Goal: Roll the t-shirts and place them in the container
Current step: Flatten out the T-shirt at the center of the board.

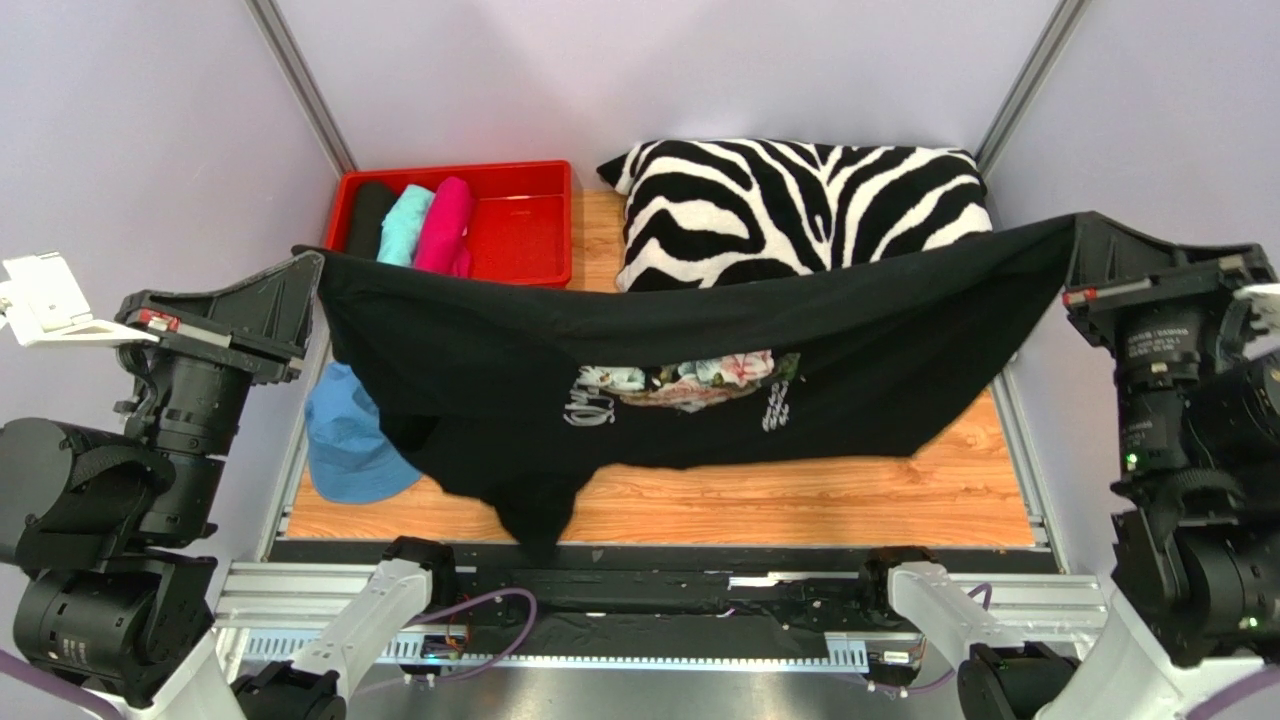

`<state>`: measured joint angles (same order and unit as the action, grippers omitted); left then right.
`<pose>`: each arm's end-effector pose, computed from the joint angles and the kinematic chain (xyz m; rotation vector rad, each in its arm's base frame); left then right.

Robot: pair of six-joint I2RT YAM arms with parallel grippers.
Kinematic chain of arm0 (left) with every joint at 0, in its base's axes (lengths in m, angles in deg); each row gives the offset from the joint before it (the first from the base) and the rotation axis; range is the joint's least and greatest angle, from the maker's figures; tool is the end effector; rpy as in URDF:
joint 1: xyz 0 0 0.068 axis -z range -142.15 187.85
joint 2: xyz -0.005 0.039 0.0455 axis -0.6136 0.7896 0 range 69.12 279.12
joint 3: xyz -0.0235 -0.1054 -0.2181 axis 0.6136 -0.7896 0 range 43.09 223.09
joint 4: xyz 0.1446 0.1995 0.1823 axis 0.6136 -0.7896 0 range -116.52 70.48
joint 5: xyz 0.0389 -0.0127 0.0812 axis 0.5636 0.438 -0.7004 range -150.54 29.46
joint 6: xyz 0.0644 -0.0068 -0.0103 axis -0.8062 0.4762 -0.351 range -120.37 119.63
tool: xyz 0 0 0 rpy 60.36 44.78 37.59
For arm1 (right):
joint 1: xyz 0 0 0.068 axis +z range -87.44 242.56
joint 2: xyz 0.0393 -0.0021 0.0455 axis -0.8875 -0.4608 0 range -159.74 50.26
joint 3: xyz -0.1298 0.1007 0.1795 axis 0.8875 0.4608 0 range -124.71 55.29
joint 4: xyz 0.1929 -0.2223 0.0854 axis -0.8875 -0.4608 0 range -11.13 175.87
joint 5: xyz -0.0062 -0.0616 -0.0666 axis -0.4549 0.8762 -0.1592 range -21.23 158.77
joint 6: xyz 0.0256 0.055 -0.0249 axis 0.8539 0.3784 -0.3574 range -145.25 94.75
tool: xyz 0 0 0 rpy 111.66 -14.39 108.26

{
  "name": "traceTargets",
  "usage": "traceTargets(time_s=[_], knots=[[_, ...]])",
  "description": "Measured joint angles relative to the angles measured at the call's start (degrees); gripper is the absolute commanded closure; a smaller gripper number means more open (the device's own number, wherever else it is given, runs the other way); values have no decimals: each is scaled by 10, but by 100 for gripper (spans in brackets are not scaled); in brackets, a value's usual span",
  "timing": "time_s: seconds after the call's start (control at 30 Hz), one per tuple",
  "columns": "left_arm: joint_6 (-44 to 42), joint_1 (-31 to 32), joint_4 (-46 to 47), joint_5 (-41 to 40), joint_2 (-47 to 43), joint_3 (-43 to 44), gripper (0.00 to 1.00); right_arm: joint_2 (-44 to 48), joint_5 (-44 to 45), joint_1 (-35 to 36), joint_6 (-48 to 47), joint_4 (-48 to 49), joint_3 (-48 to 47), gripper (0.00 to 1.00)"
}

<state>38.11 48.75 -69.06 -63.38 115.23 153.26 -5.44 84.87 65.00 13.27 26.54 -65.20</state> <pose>0.0532 -0.0077 0.6025 -0.3638 1.3010 -0.6983 0.0823 -0.0108 0.6084 0.6739 1.3292 0.3717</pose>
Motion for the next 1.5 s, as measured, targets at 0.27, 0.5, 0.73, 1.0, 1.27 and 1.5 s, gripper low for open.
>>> traceTargets(time_s=[0.27, 0.5, 0.73, 1.0, 1.27, 1.5], knots=[[5, 0, 8, 2, 24, -14, 100, 15, 18, 0, -9, 20, 47, 100], [2, 0, 59, -2, 152, 2, 100, -70, 20, 0, -16, 82, 94, 100], [-25, 0, 96, -7, 402, 224, 100, -231, 21, -1, -31, 196, 31, 100], [-24, -37, 173, 0, 538, 383, 100, -354, 39, -3, -37, 292, -134, 100], [11, -80, 214, 24, 447, 323, 100, -204, 67, -13, -38, 364, 16, 100], [59, -82, 240, 64, 174, -122, 100, -27, 66, -16, -8, 360, 333, 100]])
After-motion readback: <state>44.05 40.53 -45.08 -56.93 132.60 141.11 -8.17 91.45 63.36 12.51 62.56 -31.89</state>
